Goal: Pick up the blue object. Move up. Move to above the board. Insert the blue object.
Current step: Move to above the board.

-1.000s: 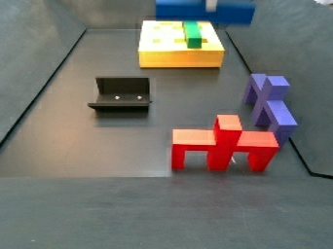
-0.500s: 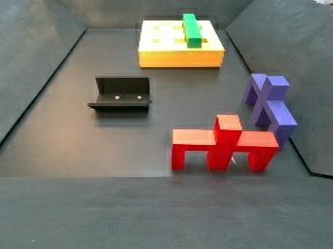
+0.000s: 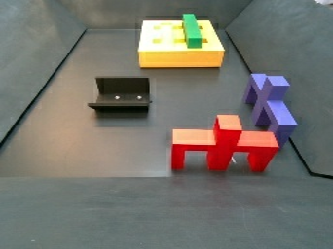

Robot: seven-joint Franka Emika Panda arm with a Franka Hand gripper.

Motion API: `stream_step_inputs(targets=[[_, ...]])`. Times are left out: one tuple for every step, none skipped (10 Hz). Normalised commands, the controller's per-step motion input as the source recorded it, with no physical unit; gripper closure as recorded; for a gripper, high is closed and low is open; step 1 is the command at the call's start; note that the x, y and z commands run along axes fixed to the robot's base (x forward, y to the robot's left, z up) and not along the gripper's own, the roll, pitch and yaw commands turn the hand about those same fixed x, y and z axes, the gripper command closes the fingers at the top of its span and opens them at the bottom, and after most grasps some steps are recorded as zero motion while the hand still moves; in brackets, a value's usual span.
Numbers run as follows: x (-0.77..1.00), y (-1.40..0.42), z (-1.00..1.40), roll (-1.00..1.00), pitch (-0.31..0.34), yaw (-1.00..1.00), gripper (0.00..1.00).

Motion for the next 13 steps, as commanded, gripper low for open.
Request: stream_step_inputs(targets=[[0.23, -0.49, 0.13, 0.0, 0.068, 1.0, 1.0], [0.14, -0.25, 0.07, 0.0, 0.064, 1.0, 1.0], [0.08, -0.17, 0.05, 0.0, 0.063, 1.0, 1.0], [0.06, -0.09, 0.04, 0.0, 0.07, 1.0, 1.0], [0.06, -0.06, 0.03, 0.0, 0.076, 1.0, 1.0], [0.06, -0.04, 0.02, 0.01, 0.086, 1.0, 1.0], [0.06, -0.04, 0.02, 0.01, 0.091, 1.0, 1.0], [0.06, -0.03, 0.02, 0.01, 0.107, 1.0, 1.0], [0.06, -0.03, 0.02, 0.01, 0.114, 1.0, 1.0], [0.06, -0.03, 0.02, 0.01, 0.134, 1.0, 1.0], [0.06, -0.03, 0.03, 0.02, 0.146, 1.0, 1.0], [0.06, -0.03, 0.03, 0.02, 0.191, 1.0, 1.0], [0.06, -0.03, 0.03, 0.03, 0.217, 1.0, 1.0]])
